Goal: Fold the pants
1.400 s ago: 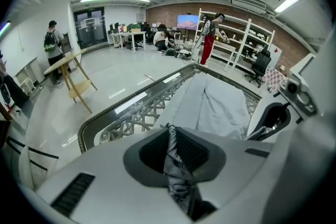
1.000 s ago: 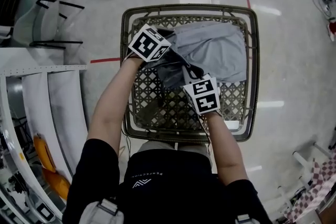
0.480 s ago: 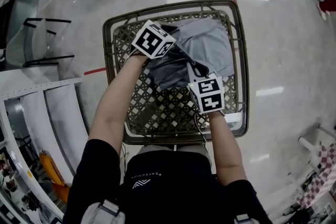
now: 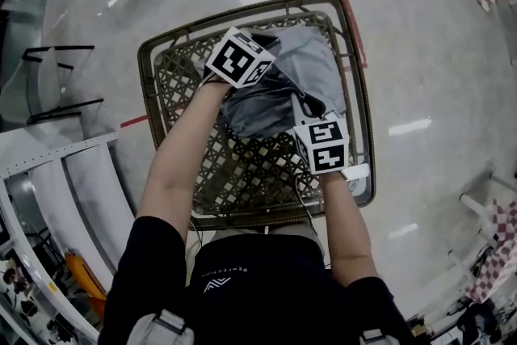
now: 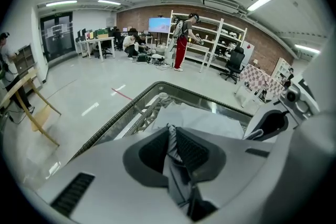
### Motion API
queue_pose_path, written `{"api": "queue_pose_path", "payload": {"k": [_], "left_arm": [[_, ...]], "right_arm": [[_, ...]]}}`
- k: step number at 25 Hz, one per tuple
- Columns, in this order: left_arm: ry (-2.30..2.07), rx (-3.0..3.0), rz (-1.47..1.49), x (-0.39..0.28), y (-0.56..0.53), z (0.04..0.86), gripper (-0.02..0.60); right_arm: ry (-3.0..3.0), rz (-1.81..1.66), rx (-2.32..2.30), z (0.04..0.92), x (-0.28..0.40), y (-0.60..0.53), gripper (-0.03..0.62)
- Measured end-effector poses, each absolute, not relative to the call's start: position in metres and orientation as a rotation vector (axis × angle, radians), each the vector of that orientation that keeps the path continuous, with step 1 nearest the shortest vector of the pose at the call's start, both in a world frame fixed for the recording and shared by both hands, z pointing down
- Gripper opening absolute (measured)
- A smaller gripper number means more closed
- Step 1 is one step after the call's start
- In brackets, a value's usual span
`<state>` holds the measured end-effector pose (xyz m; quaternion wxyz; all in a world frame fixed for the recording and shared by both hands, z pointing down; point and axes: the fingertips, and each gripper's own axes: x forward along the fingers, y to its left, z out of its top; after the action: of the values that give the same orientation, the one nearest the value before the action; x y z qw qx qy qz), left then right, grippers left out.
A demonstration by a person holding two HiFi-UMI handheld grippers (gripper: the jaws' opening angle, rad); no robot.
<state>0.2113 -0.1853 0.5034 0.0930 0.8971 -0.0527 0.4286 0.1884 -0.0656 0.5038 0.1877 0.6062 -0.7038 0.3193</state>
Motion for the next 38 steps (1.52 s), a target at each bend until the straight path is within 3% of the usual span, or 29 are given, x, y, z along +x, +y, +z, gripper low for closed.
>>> {"api": "queue_pose_path", "payload": {"k": [16,34,38], "left_arm": [[-0.014,2.678,1.250,0.267,-0.164,0.522,0.049],[-0.059,2.698,1.201,0.286,-0.158,0.532,0.061],[-0.115,2.680,1.171,0.286,-0.163,0.530,0.091]], "right_arm": [[-1.863,0.952,1.808,0.524,0.238,-0.048,0.044],[-1.773,0.914,1.809,0.538,0.254,-0.036,0.044],[-1.751,0.906,1.803,0.540,0.256,-0.036,0.046]]}}
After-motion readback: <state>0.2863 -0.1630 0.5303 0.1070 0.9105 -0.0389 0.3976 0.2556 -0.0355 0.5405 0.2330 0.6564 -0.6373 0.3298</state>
